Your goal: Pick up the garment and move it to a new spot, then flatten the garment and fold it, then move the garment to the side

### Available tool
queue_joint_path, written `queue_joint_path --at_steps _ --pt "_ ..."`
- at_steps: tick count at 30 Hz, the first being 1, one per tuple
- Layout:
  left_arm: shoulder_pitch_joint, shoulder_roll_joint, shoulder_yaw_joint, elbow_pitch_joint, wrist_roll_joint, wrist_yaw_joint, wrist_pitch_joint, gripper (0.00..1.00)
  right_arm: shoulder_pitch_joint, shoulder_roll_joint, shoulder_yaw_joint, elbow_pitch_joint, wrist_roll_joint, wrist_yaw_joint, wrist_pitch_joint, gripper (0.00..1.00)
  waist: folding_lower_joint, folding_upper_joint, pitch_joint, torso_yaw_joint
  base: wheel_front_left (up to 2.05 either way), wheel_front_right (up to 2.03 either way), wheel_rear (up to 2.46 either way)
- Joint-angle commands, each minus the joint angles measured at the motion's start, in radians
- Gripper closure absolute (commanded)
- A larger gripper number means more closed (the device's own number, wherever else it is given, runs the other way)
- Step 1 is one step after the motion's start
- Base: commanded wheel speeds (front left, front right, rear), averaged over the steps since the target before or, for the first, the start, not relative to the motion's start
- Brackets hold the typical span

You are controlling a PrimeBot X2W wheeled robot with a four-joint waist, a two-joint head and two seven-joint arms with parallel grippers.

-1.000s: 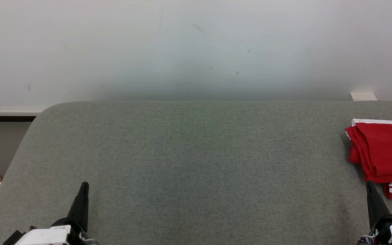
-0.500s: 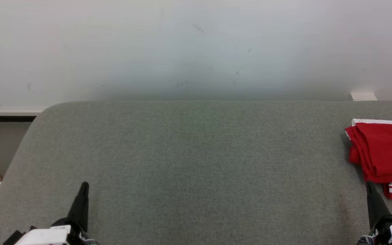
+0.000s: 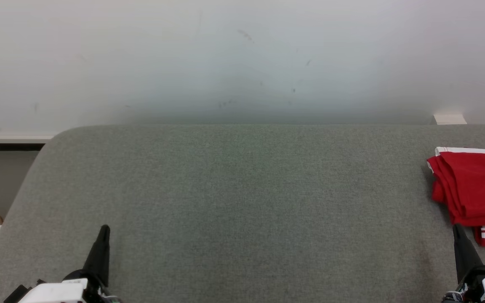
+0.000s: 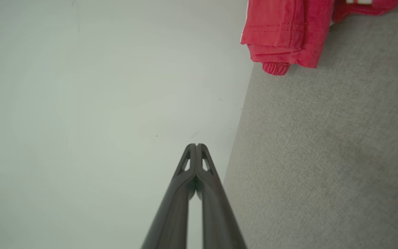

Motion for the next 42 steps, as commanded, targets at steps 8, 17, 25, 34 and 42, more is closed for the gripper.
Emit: queue_joint_path --at_steps 8,17,25,34,42 --pt "-0.006 0.003 0.001 -0.003 -0.014 0.001 0.004 1.0 -0.012 0.0 -0.005 0.002 -0.005 -0.002 0.004 1.0 0.0 0.0 0.0 0.0 0.0 0.0 0.0" --pt "-0.006 0.003 0.001 -0.003 -0.014 0.001 0.004 1.0 -0.012 0.0 -0.005 0.002 -0.005 -0.002 0.004 1.0 0.0 0.0 0.0 0.0 0.0 0.0 0.0" --pt "-0.006 0.003 0.001 -0.003 -0.014 0.001 0.004 1.0 -0.012 0.001 -0.005 0.002 -0.006 -0.002 0.004 1.0 0.0 0.0 0.0 0.0 0.0 0.0 0.0" --pt "-0.006 0.003 0.001 -0.003 -0.014 0.001 0.003 1.0 -0.012 0.001 -0.005 0.002 -0.006 -0.002 0.004 1.0 0.0 0.0 0.0 0.0 0.0 0.0 0.0" --pt "-0.006 0.003 0.001 -0.003 -0.014 0.001 0.003 1.0 -0.012 0.001 -0.005 0.002 -0.006 -0.002 0.004 1.0 0.0 0.0 0.0 0.0 0.0 0.0 0.0"
